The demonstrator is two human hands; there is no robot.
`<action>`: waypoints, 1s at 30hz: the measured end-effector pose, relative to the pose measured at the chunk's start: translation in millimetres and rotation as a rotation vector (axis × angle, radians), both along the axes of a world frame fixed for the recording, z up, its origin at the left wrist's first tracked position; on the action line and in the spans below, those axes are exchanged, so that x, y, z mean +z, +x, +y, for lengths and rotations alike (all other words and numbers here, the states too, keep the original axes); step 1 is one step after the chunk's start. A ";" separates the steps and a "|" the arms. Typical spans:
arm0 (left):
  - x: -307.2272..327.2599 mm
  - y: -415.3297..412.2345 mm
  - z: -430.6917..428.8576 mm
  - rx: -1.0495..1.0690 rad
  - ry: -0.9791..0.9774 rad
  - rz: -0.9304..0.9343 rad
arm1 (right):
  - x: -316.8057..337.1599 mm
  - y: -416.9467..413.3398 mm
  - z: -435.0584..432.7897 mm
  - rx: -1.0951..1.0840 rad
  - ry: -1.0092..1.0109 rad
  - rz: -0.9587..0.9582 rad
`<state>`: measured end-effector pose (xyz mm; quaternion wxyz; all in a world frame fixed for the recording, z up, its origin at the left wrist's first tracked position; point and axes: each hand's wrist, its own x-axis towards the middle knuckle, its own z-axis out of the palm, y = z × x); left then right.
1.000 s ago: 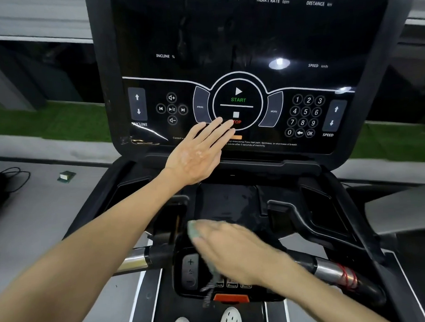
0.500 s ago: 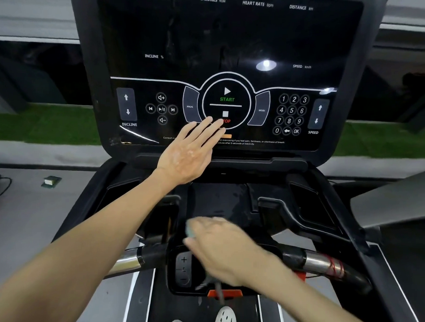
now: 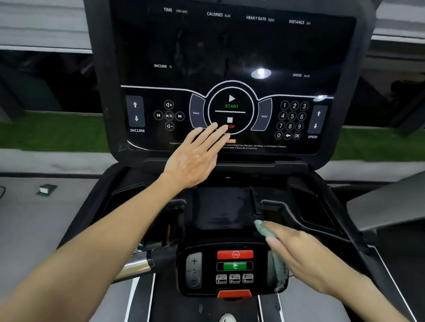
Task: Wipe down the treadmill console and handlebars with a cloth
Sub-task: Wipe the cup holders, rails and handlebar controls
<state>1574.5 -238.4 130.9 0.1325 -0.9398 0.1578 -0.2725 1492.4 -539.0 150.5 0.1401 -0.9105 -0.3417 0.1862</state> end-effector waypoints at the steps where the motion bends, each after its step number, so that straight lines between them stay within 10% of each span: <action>1: -0.1 0.1 0.0 -0.003 -0.001 0.001 | 2.0 -0.7 6.2 0.027 -0.020 -0.042; 11: -0.5 0.5 2.8 -0.026 -0.010 0.009 | -12.6 -48.0 170.9 0.420 -0.072 -0.491; 30: 4.3 -62.9 -16.6 -0.086 -0.303 0.066 | -0.5 -6.6 42.4 -0.131 0.264 -0.116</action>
